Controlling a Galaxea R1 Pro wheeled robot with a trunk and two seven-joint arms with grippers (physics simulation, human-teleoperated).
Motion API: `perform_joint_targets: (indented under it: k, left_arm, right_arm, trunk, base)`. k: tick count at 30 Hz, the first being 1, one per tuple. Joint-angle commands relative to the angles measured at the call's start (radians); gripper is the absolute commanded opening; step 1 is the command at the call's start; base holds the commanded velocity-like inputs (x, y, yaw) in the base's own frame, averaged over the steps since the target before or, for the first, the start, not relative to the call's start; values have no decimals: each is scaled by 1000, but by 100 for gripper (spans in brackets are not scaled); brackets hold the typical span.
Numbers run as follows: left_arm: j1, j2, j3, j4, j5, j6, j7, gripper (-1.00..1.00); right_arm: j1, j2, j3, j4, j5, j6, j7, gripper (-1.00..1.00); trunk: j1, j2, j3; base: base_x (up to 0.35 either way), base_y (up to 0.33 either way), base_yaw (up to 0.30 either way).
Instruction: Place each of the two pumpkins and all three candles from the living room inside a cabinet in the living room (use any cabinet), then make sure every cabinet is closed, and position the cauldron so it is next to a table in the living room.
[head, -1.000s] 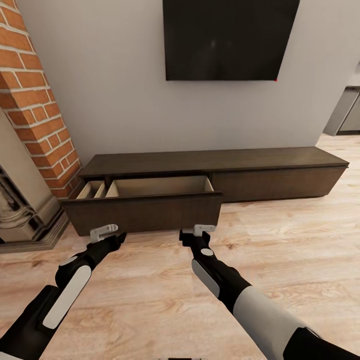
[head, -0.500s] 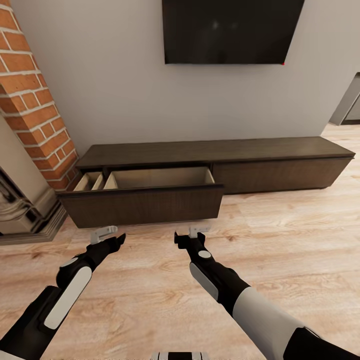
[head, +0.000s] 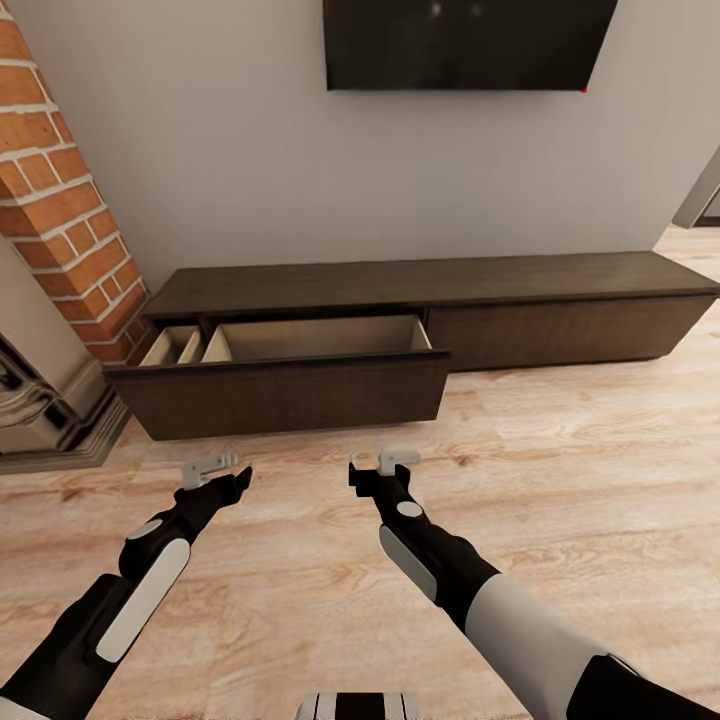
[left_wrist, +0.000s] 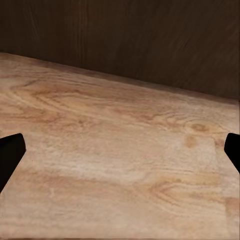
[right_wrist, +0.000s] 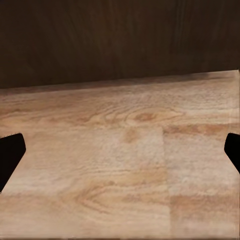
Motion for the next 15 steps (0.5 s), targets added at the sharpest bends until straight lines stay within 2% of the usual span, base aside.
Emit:
perform_joint_targets:
  k: [1,3,10,15]
  left_arm:
    - [-1,1,-2,0,6,0,10,100]
    - [-1,2,-1,2,4,0,10,100]
    - [-1,2,-1,3,3,-1,10,100]
    - [-1,2,-2,3,3,0,10,100]
  right_arm:
    - [-1,-1,5,-1,-5,2,-8,100]
    - [-1,-1,5,-1,-4,0,-8,100]
    - [-1,-1,5,-1,-4,-5,-8,100]
    - [-1,-1,5,-1,-4,-17,-8,100]
  trunk:
    - [0,-1,-5]
    - [1,-1,-13]
    - [1,-1,-13]
    - [1,-1,-13]
  base:
    - [0,0,0]
    - [0,0,0]
    - [3,0,0]
    - [183,0,0]
